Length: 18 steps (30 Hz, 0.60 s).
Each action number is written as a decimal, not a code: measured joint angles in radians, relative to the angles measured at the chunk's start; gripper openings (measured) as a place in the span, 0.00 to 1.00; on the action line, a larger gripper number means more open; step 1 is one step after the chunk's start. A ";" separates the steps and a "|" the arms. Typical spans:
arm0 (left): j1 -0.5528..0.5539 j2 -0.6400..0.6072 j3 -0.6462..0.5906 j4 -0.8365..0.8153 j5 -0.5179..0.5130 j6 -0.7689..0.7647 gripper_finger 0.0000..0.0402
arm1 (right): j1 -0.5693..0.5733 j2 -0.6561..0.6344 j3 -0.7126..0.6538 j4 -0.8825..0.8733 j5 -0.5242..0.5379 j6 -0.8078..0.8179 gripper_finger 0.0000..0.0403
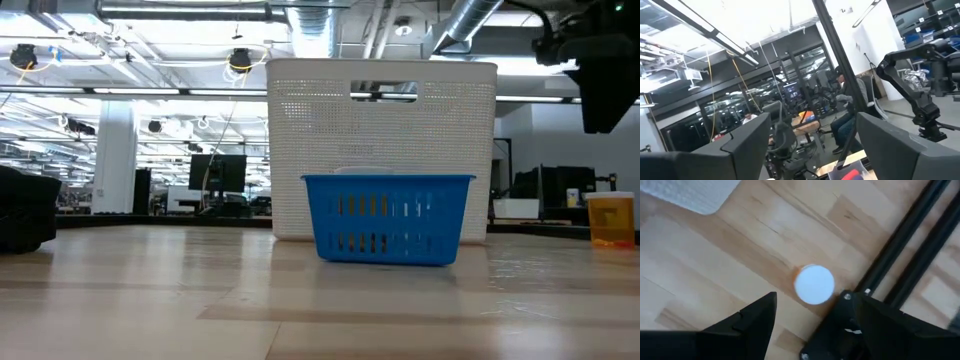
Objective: Pick & place medical supplies in basket/bin
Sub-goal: Put the yellow pill bottle into the blue bin
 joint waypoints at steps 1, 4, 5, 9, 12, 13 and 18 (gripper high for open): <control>0.000 0.000 0.000 -0.001 0.000 0.000 0.71 | -0.022 -0.015 -0.010 0.018 -0.011 -0.012 0.65; 0.000 0.000 0.000 -0.001 0.003 -0.004 0.71 | -0.095 -0.034 -0.050 0.096 -0.047 -0.064 0.65; 0.000 0.000 0.000 -0.001 0.012 -0.005 0.71 | -0.120 -0.031 -0.064 0.120 -0.050 -0.088 0.65; 0.000 0.000 0.000 -0.005 0.045 -0.014 0.71 | -0.220 0.002 -0.108 0.134 -0.082 -0.173 0.65; 0.000 0.000 0.000 -0.017 0.045 -0.025 0.71 | -0.275 0.006 -0.118 0.163 -0.102 -0.229 0.65; 0.000 0.000 0.000 -0.017 0.045 -0.027 0.71 | -0.288 0.003 -0.119 0.170 -0.104 -0.243 0.65; 0.000 0.000 0.000 -0.020 0.045 -0.027 0.71 | -0.344 -0.001 -0.121 0.197 -0.142 -0.273 0.65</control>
